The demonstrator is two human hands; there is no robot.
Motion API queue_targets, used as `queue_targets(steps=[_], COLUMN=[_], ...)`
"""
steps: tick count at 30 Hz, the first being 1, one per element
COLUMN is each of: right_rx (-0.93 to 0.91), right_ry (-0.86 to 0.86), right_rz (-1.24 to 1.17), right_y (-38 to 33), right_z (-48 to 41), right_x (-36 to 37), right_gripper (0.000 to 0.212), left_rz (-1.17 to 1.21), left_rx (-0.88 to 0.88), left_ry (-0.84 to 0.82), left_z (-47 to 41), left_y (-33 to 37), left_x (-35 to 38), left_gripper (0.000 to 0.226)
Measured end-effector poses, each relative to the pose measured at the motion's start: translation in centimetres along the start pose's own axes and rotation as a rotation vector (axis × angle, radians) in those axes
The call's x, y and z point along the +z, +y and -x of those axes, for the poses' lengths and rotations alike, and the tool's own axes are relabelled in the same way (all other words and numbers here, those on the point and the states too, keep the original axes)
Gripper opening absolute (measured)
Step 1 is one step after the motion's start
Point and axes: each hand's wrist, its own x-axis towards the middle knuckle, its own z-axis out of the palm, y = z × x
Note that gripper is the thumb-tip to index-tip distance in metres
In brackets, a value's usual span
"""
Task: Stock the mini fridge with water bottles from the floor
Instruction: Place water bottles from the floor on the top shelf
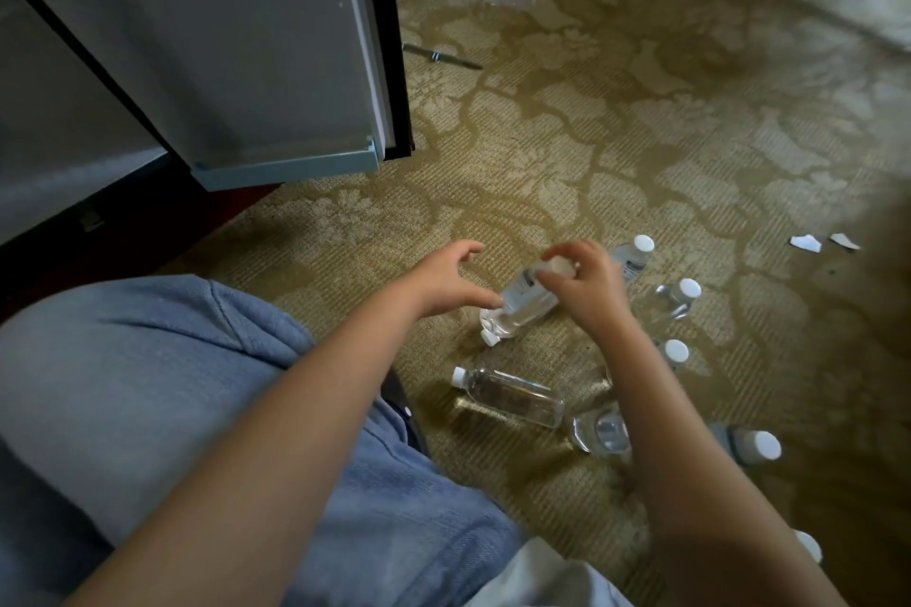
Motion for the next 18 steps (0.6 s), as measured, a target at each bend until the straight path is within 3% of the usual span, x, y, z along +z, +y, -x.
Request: queue_targets(steps=[6, 11, 18], right_rx=[-0.177, -0.191, -0.059], right_ry=[-0.224, -0.342, -0.312], right_rz=[-0.095, -0.305, -0.466], right_y=[-6.8, -9.3, -6.8], right_z=[-0.1, -0.1, -0.6], right_x=[-1.6, -0.8, 2.8], right_gripper=[0.014, 0.013, 0.019], left_rz=[-0.028, 0.099, 0.149], left_rx=[-0.005, -0.013, -0.142], left_ry=[-0.045, -0.038, 0.125], left_z=[0.4, 1.3, 1.5], left_y=[0.1, -0.8, -4.0], left_x=[-1.5, -1.7, -2.0], left_gripper=[0.102, 0.062, 0.058])
